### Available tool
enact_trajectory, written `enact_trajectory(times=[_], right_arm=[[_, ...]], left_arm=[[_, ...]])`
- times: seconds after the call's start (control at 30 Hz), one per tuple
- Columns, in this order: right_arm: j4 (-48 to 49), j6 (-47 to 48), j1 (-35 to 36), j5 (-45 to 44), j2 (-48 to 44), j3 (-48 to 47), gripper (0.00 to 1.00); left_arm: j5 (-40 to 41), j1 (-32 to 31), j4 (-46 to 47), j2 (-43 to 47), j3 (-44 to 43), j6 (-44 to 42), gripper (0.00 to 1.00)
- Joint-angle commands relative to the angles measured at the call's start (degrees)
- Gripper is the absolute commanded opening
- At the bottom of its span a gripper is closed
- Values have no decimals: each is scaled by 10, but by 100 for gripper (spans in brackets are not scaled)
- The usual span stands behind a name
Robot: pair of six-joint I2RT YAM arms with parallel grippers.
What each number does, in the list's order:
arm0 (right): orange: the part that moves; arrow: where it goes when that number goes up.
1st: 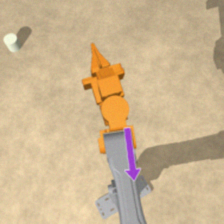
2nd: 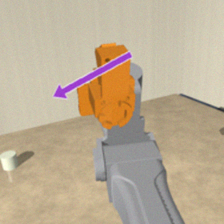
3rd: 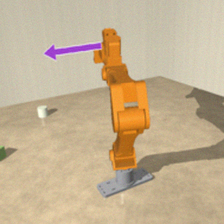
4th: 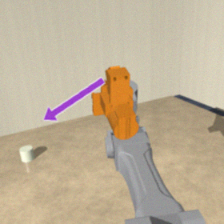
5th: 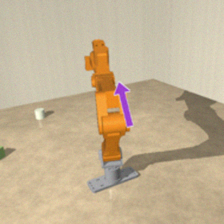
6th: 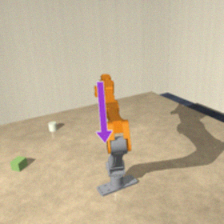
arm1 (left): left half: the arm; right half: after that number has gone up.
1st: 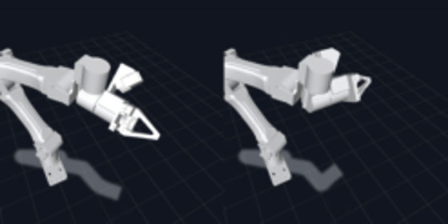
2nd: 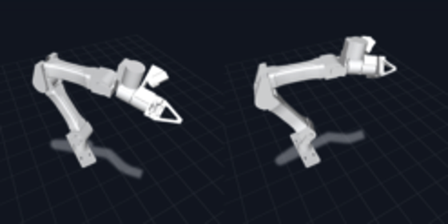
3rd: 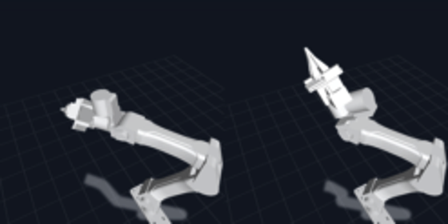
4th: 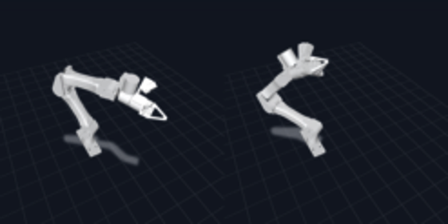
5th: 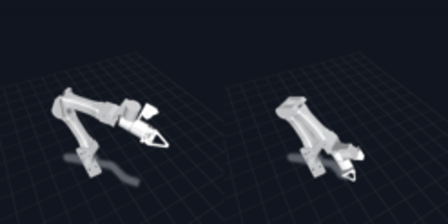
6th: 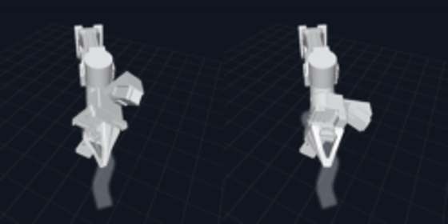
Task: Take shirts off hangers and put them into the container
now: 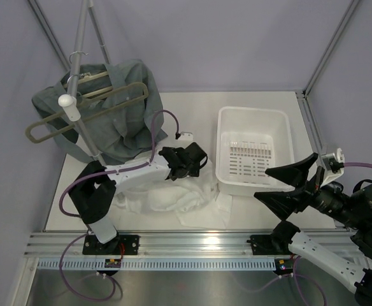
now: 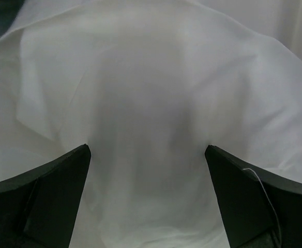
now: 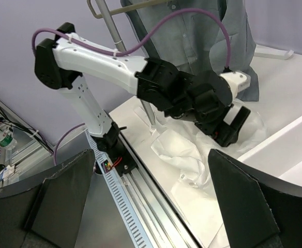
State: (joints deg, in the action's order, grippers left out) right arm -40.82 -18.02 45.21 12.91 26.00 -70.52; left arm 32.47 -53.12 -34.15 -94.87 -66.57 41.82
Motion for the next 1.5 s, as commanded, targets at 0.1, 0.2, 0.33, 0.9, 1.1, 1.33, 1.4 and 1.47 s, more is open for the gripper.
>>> enact_trajectory(times=[0.1,0.2,0.33,0.9,1.1,1.33,1.4,1.47], right_arm=[[-10,8,1,-7,-25,-20,99],[-16,12,1,-9,-30,-23,99],[-22,13,1,-17,-41,-25,100],[-92,30,1,-41,-90,-80,99],[-100,33,1,-69,-77,-100,99],[-129,-24,1,-249,-59,-84,97],[-125,-32,1,-259,-49,-65,97],[-107,-43,1,-250,-45,-28,91]], left_arm=[[-73,2,-4,-76,-14,4,99],[-118,8,40,-88,24,16,99],[-152,17,79,-91,60,21,99],[-129,55,-42,-76,-232,-101,0],[-242,52,0,-31,-497,-232,0],[-554,47,108,-38,-610,-221,0],[-596,35,159,-36,-605,-192,0],[-641,16,193,-42,-608,-167,0]])
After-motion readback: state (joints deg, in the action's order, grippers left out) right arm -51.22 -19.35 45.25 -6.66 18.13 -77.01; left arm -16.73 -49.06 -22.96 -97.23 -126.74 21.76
